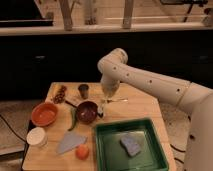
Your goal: Wipe purple bowl with brush
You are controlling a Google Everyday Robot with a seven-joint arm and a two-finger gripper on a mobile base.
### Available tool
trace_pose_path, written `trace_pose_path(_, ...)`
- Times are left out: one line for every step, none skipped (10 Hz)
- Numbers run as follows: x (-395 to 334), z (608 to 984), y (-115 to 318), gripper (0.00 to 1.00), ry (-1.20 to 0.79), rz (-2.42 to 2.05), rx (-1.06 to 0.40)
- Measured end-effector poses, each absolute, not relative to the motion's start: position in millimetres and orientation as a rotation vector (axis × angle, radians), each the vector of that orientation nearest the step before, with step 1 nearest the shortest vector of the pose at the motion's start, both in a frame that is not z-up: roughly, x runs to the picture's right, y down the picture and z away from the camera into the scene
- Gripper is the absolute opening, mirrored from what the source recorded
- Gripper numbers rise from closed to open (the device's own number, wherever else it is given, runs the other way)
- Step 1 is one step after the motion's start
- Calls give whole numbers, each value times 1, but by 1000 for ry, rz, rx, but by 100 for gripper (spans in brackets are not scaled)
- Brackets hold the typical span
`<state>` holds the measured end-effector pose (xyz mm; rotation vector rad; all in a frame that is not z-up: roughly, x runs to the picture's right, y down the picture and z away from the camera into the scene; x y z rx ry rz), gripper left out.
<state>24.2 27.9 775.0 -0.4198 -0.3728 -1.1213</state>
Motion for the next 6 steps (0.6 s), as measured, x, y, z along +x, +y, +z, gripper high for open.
trace_pose_path(22, 771, 25, 1, -374, -1125, -407)
trace_pose_path(19, 768, 24, 1, -380, -1125, -396)
trace_pose_path(17, 767, 22, 1, -384, -1123, -388)
trace_pose_path(14, 765, 21, 1, -391, -1120, -378)
trace_pose_path(11, 765, 20, 1, -395, -1117, -374)
trace_pose_path(5, 765, 20, 1, -403, -1112, -372)
